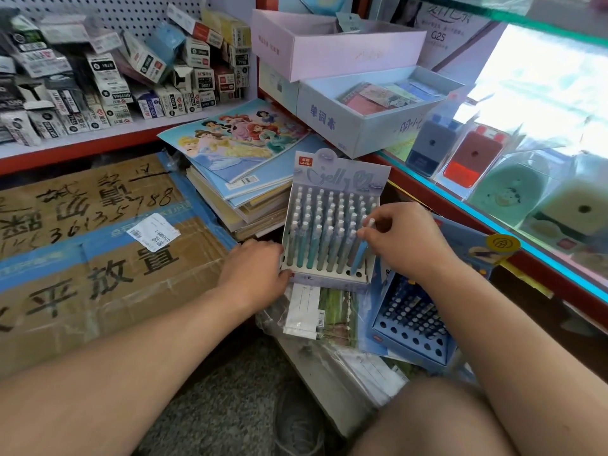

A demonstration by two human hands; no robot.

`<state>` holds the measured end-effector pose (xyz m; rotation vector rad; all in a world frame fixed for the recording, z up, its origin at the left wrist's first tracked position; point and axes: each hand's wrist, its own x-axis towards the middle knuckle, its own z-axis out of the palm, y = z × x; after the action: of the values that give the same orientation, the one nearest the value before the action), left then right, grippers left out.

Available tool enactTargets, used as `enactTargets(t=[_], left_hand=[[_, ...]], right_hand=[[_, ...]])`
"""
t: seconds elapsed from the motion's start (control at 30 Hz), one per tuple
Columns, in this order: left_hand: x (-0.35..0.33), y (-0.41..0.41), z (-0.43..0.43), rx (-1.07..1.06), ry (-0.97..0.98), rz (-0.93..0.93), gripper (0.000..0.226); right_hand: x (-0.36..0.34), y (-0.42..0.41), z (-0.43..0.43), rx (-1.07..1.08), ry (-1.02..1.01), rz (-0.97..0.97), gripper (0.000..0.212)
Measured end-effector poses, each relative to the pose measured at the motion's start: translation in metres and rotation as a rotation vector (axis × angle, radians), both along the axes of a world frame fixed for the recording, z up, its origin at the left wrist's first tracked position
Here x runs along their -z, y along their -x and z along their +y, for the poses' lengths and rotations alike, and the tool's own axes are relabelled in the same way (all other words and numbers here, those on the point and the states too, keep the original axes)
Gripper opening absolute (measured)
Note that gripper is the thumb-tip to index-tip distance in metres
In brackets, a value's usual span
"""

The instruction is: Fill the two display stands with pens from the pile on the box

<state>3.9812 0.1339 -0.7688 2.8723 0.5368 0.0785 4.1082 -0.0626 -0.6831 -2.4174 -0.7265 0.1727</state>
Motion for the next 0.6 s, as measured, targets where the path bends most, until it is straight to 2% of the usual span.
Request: enactTargets(t=[0.27, 0.6], left_hand=[[0.009, -0.004, 0.005, -0.002, -0.014, -0.004, 0.041], [0.015, -0.007, 0.005, -0.032, 0.033, -0.031, 0.041]], right_hand=[[0.002, -0.003, 0.000, 0.041, -0.002, 0.027, 0.010], [0.009, -0.005, 0.009, -0.001, 0.240, 0.024, 0.019]])
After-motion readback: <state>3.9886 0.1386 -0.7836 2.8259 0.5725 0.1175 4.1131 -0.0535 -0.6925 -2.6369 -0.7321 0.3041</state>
